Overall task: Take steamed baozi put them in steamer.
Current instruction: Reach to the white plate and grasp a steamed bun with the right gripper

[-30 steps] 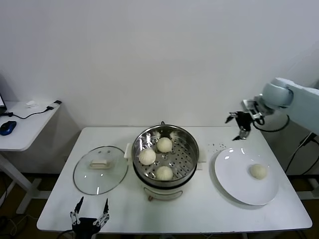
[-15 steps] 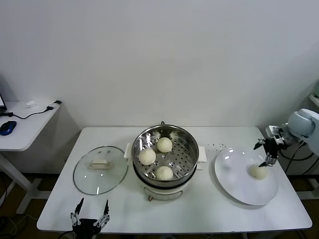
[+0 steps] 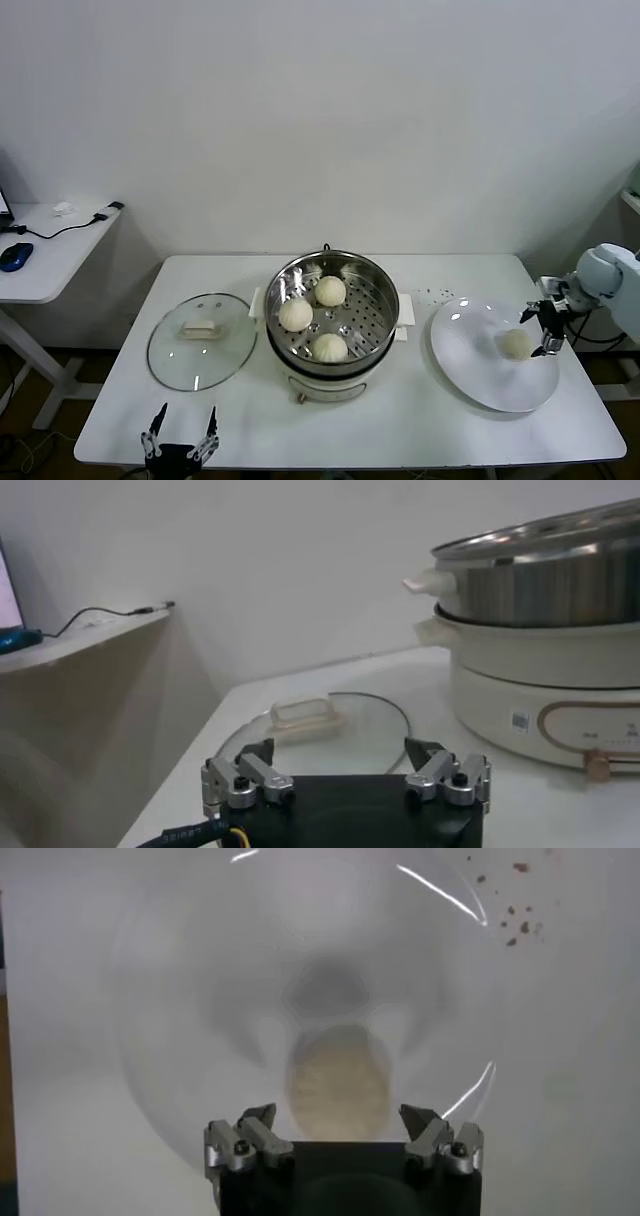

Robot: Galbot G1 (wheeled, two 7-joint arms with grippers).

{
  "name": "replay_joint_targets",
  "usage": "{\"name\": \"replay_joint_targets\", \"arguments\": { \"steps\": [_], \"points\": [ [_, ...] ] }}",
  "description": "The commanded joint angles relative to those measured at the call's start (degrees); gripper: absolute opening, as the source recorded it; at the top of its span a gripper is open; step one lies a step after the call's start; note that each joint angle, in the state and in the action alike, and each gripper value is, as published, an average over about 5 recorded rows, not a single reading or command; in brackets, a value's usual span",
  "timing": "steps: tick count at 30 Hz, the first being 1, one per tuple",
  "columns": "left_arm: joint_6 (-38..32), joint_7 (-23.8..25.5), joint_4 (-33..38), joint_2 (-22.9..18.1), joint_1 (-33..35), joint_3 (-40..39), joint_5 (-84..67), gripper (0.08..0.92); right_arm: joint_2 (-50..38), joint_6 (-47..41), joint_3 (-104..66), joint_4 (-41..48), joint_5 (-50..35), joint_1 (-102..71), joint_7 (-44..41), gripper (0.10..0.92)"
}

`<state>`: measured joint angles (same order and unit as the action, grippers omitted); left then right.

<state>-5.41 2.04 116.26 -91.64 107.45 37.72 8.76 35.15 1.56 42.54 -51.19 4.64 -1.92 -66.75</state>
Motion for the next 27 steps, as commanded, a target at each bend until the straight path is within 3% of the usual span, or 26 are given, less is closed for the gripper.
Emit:
{"name": "replay_joint_targets", "arguments": {
  "steps": [1,10,18,27],
  "points": [
    [0.23,-0.01,-0.55,-0.03,-0.28,0.0,0.17,0.823,5.94,3.11,-3.4,6.57,6.86,-2.71,-0.31,0.823],
    [0.32,-0.03,-0.93,-0.13,-0.54,-0.04,0.3,0.823,7.39,3.82,-3.67,8.2,7.89,-2.63,-1.14,0.82],
    [0.25,-0.03,-1.02,-0.16,-0.53,-0.09,0.36,0.823,7.1,3.91,-3.7,7.97,7.74,-2.15,-1.49,0.665],
    [-0.02,-0.02,-0.84,-0.11,-0.27,-0.1,0.25,0.823,5.29,2.56,-2.33,5.44,4.09,-0.51,-1.82,0.574]
  ]
}}
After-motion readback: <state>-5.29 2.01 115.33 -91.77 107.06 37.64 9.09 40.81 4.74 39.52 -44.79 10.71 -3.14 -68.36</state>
